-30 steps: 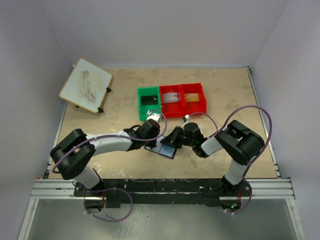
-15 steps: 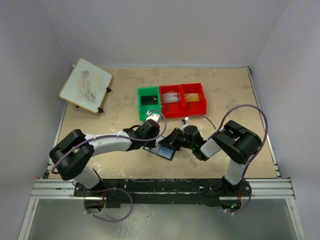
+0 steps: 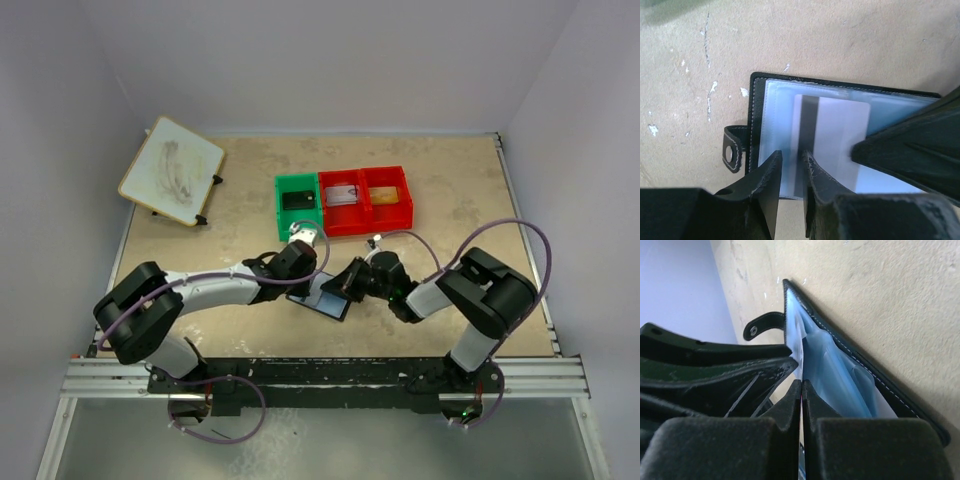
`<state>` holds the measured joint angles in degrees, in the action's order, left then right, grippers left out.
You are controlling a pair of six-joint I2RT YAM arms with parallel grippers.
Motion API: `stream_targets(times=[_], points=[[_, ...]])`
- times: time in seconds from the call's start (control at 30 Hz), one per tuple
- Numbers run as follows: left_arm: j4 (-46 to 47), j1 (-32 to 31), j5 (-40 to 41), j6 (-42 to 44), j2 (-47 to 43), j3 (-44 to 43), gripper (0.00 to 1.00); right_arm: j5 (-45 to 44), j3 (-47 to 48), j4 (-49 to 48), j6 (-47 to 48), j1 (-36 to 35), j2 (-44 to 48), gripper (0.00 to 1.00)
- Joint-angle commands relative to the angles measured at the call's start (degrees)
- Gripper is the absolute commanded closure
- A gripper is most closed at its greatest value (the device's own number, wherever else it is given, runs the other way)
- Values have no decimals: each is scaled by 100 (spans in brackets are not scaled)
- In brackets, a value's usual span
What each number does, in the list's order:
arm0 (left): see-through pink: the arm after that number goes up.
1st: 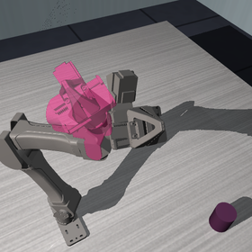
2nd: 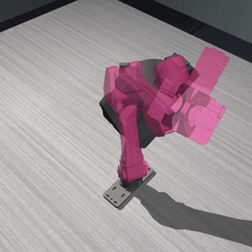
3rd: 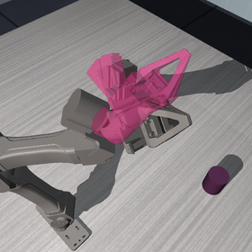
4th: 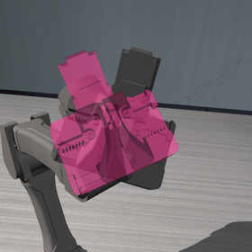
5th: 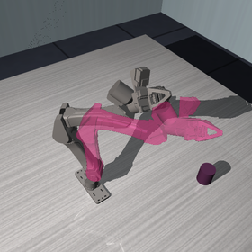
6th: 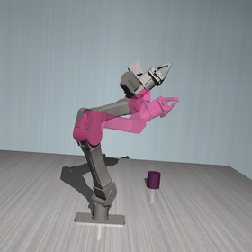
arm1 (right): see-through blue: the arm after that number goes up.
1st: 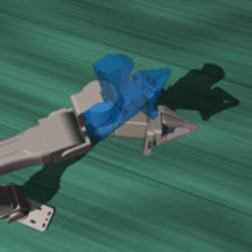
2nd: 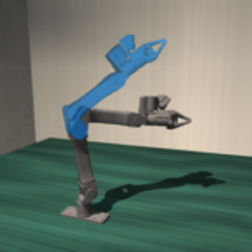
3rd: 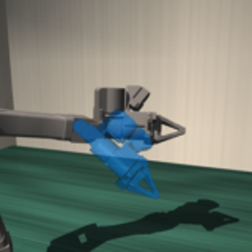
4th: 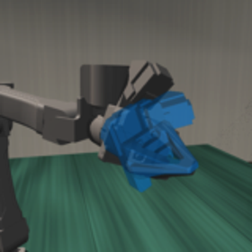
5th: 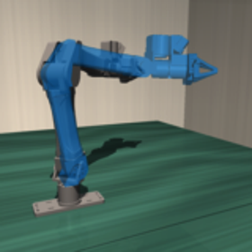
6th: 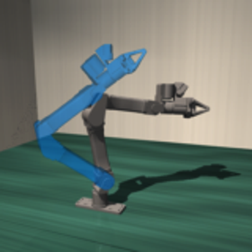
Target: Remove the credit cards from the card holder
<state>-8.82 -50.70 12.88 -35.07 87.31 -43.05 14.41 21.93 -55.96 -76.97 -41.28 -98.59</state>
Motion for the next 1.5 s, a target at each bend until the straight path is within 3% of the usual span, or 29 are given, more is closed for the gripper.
stream_targets(times=[0.0,0.1,0.4,0.47,0.53,0.67,0.97,1.2,1.47], points=[[3,-10,114,-67,-190,204,80,433,28,519,421,143,501,100],[159,-9,-74,-39,-124,249,80,608,99,946,653,146,411,100],[210,-12,-483,12,-2,386,83,496,-425,-300,-26,153,-34,88],[185,-14,-489,-10,-46,439,84,146,-697,-1027,-461,126,-63,86],[149,-19,-502,-38,-80,477,85,-402,-1106,-1948,-969,-30,-48,75],[165,-17,-506,-100,-143,554,85,-560,-1176,-1906,-967,-73,-23,67],[188,-19,-462,-155,-197,500,88,-485,-587,-994,-664,-296,24,68],[179,-15,-438,-173,-197,498,89,-685,-566,-913,-766,-521,35,69],[153,-15,-457,-184,-261,516,89,-740,-607,-1092,-741,-522,-19,83]])
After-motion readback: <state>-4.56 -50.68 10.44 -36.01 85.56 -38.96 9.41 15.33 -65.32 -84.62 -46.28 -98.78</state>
